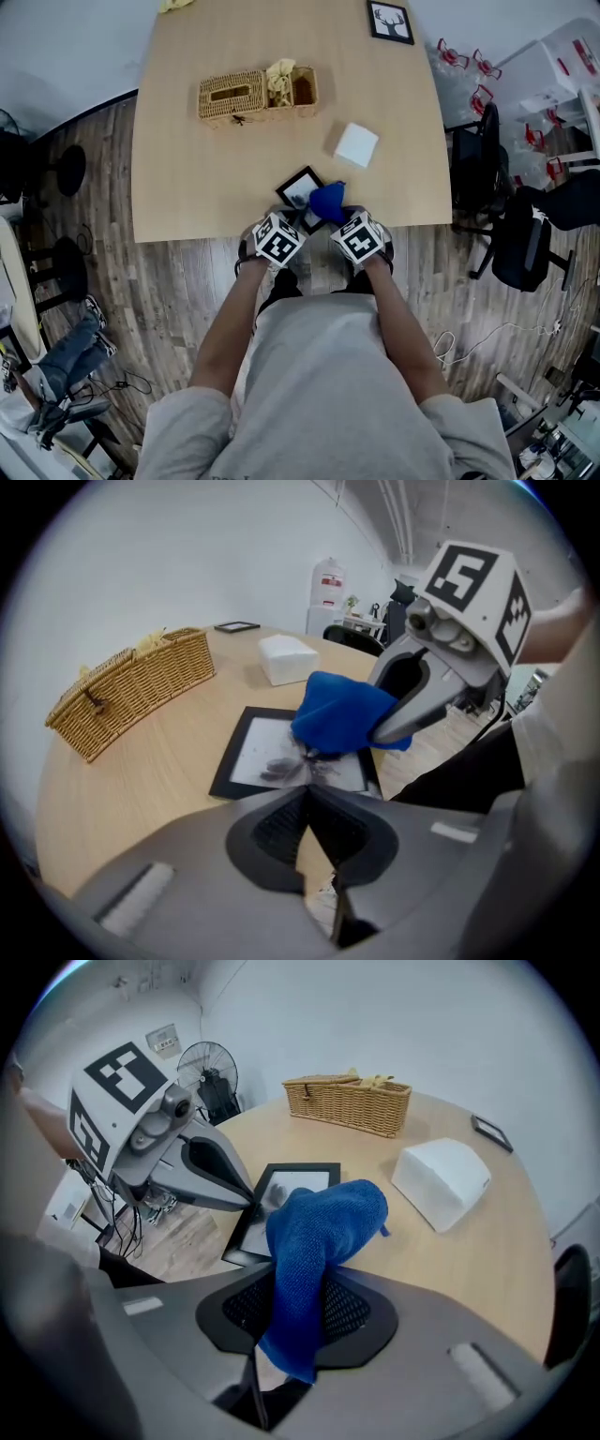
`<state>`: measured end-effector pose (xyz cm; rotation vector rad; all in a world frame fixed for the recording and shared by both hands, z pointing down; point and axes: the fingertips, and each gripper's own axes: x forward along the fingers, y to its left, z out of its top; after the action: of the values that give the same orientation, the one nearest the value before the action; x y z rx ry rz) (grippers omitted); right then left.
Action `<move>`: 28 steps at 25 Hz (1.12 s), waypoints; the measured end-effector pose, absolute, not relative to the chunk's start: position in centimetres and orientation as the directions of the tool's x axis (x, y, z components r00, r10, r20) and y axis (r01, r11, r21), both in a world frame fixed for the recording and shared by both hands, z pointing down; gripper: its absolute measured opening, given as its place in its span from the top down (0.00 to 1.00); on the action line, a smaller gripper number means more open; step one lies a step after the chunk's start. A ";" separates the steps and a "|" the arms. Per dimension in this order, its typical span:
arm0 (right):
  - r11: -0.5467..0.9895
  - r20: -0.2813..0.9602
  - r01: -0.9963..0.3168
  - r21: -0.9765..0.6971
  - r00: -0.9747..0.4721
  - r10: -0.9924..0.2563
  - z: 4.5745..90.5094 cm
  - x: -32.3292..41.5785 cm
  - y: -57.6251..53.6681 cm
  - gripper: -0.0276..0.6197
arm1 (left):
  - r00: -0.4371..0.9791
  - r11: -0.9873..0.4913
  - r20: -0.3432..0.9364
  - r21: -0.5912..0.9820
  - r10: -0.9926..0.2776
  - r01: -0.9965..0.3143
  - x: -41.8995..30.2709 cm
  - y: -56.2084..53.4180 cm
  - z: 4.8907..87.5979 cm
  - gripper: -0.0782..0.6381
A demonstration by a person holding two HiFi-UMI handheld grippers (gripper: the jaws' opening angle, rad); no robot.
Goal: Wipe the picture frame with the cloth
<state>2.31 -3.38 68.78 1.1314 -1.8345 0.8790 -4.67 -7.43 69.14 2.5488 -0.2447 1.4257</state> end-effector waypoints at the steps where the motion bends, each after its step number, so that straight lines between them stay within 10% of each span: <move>1: 0.351 0.880 -0.925 -0.146 -0.284 -0.381 68.7 2.8 -3.5 0.80 | 0.514 -0.963 0.857 0.098 -0.046 -0.249 -4.7 -7.5 69.1 0.82; 14: 0.228 0.836 -0.968 -0.105 -0.210 -0.507 66.2 10.0 -2.0 0.79 | 0.479 -0.922 0.868 0.072 -0.130 -0.381 -4.8 -8.2 68.3 0.82; 28: 0.462 0.727 -0.870 -0.172 -0.429 -0.537 64.1 9.0 1.0 0.79 | 0.471 -0.688 0.777 0.068 -0.418 -0.723 -4.3 -3.1 63.5 0.82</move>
<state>8.98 0.98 64.14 1.1659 -2.1183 0.7281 -4.31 -3.06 63.54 2.3345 -0.9565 1.0751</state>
